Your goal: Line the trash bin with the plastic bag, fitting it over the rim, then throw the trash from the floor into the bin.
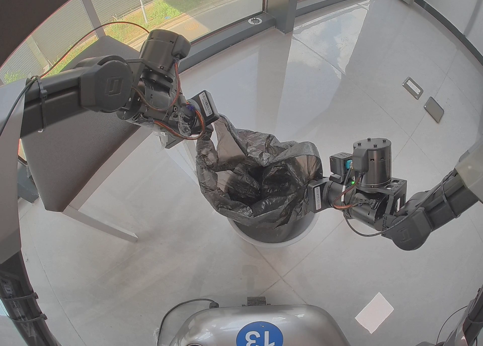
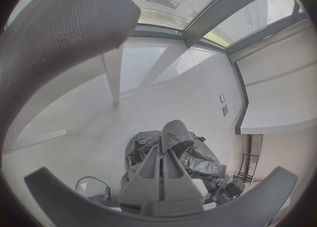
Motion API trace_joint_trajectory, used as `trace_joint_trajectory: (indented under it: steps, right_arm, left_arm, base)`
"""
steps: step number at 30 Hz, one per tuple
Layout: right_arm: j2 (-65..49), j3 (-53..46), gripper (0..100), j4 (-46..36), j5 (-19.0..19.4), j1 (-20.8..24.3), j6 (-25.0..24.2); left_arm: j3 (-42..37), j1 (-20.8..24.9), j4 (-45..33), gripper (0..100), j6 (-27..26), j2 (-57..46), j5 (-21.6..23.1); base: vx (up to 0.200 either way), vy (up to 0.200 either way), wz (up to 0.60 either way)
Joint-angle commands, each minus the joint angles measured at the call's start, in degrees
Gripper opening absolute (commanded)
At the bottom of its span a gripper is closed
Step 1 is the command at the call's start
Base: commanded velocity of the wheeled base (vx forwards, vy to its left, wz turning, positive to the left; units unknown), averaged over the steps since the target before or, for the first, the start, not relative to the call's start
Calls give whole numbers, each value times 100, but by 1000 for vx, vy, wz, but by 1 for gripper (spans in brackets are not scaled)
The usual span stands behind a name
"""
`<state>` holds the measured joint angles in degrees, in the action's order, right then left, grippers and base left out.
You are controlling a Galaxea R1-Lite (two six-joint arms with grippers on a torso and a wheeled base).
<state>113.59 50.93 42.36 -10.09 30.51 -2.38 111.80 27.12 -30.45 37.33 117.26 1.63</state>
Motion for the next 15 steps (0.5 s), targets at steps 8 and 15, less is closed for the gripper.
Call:
trace_joint_trajectory:
  steps: [8,15]
  right_arm:
    - [-557,-1419,0,62,16,-687,519]
    - [-584,-1419,0,62,16,-766,519]
  left_arm:
    - [279,759,39,0,240,930,21]
    - [279,750,-31,0,328,1422,127]
  base:
    - [0,0,0]
    - [0,0,0]
